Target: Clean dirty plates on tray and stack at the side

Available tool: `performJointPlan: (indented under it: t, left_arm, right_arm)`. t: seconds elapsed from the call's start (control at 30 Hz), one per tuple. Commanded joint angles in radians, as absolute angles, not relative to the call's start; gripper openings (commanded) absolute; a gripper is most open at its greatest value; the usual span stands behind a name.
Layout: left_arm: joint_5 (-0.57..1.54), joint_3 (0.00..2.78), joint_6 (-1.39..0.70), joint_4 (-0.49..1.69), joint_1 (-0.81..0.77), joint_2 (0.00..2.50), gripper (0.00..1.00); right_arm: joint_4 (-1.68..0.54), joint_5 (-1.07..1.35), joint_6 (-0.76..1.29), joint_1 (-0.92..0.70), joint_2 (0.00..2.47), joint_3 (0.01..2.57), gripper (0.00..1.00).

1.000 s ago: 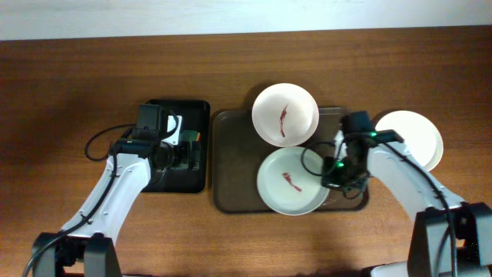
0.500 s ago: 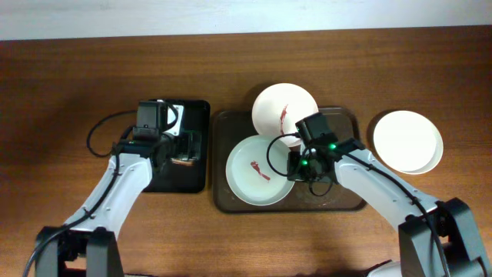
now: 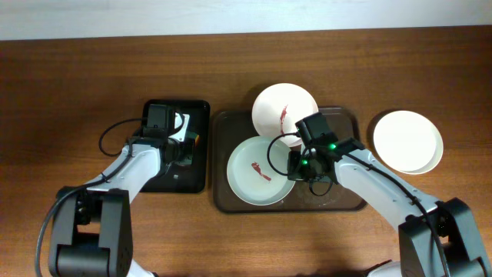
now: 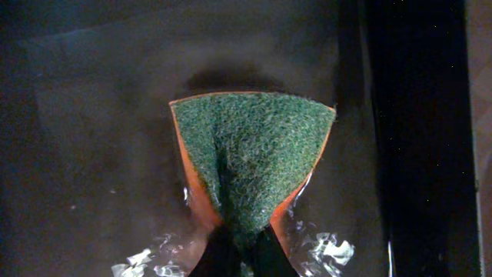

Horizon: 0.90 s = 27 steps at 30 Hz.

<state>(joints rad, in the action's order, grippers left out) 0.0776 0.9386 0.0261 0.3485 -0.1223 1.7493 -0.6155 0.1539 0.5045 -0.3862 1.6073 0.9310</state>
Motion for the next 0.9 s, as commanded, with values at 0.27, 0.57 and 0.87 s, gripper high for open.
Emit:
performJointPlan:
  t: [0.27, 0.57, 0.87]
  left_arm:
    - [0.193, 0.93, 0.031, 0.36, -0.124, 1.749, 0.0]
    - [0.221, 0.939, 0.031, 0.355, -0.123, 1.615, 0.0]
    - [0.135, 0.939, 0.032, 0.326, -0.123, 1.442, 0.0]
  right_arm:
    - [-0.622, 0.142, 0.514, -0.392, 1.615, 0.927, 0.05]
    - [-0.622, 0.141, 0.514, -0.392, 1.615, 0.927, 0.05]
    - [-0.622, 0.141, 0.514, -0.392, 1.615, 0.927, 0.05]
